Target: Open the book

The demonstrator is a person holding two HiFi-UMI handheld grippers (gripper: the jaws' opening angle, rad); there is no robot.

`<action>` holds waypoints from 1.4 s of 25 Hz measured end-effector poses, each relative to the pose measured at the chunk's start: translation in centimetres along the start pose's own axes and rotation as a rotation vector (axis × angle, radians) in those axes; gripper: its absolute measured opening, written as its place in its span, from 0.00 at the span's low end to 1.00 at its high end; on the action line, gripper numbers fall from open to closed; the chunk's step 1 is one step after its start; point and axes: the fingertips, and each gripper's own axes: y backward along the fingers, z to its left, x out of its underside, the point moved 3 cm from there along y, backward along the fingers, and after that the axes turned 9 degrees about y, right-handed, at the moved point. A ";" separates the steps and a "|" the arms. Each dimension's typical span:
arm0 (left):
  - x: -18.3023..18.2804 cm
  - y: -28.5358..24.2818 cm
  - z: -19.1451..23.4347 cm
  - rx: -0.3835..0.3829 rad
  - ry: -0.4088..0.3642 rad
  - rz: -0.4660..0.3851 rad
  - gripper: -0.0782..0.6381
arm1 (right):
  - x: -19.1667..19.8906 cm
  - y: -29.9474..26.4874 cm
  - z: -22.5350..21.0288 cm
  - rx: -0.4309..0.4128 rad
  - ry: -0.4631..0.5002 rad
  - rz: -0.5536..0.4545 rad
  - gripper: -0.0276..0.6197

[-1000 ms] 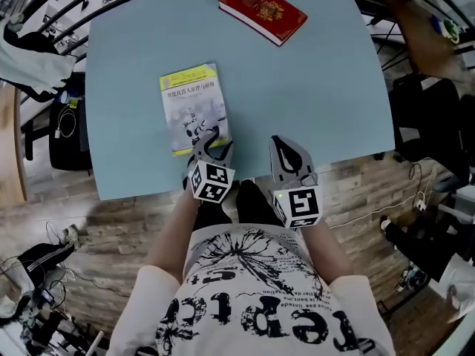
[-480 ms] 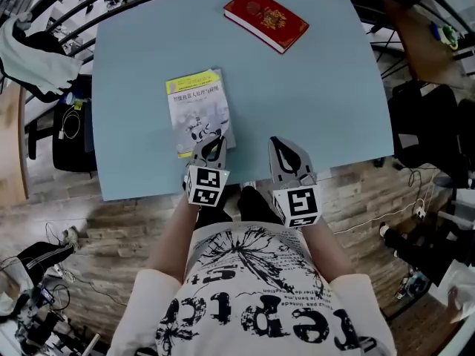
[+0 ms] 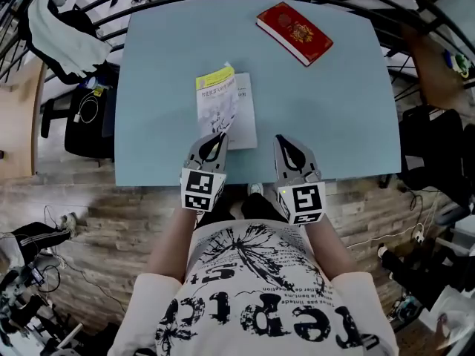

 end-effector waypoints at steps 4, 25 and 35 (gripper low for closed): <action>-1.2 3.6 2.4 -0.045 0.054 -0.068 0.14 | -1.2 -0.9 2.2 -0.043 0.019 -0.015 0.06; 9.8 10.4 19.1 -0.359 0.410 0.058 0.15 | -2.5 -6.3 11.6 -0.170 0.059 0.006 0.06; 13.6 8.7 21.8 -0.364 0.445 0.223 0.16 | -2.3 -7.3 12.7 -0.137 0.045 0.033 0.06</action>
